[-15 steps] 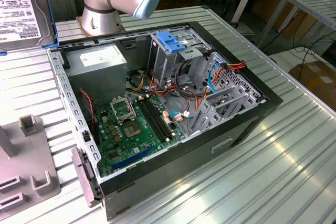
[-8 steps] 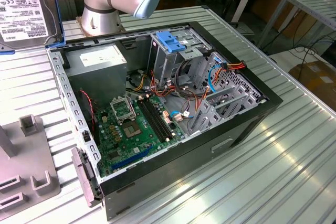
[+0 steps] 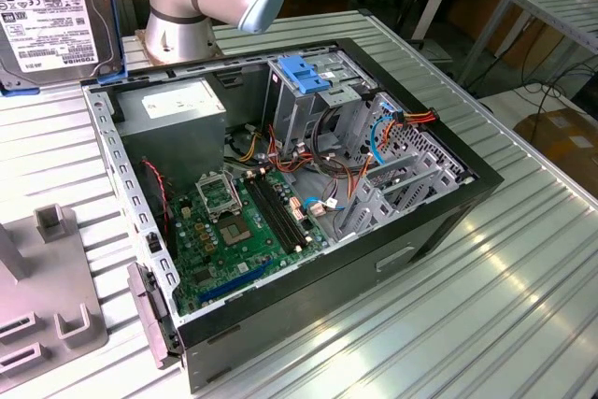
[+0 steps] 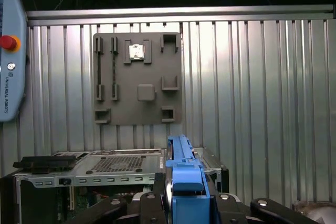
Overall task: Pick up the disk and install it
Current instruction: 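Pick up the disk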
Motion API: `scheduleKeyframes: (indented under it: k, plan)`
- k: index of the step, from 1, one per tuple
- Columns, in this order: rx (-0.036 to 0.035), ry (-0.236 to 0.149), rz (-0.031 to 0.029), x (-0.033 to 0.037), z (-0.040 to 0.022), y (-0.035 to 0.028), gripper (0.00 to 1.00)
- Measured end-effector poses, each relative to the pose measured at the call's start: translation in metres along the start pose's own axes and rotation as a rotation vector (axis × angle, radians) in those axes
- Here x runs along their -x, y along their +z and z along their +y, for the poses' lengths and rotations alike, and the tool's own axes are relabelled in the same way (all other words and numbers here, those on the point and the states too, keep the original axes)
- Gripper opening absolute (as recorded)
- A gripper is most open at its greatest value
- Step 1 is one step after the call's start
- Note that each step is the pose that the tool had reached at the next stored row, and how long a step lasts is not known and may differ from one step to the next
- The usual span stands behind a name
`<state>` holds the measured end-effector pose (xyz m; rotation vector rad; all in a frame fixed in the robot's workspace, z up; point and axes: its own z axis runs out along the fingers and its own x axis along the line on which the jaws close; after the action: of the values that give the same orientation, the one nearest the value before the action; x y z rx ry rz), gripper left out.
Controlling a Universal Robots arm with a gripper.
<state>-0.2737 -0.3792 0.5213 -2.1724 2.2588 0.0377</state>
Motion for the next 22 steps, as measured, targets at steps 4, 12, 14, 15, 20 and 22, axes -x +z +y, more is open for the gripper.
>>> scheduleKeyframes:
  k: [4,12,14,15,20,22]
  plan:
    - [-0.0001,0.000,0.0000,0.0003,-0.0075,0.0000,0.37]
    - [-0.0002,0.000,-0.0001,0.0007,-0.0188,-0.0001,0.37]
    - [-0.0002,0.000,-0.0001,0.0009,-0.0239,-0.0002,0.37]
    - [-0.0003,0.000,-0.0001,0.0010,-0.0255,-0.0002,0.37]
    - [-0.0002,0.000,-0.0001,0.0004,-0.0330,-0.0003,0.37]
    - [-0.0003,0.000,0.0000,-0.0018,-0.0373,-0.0004,0.37]
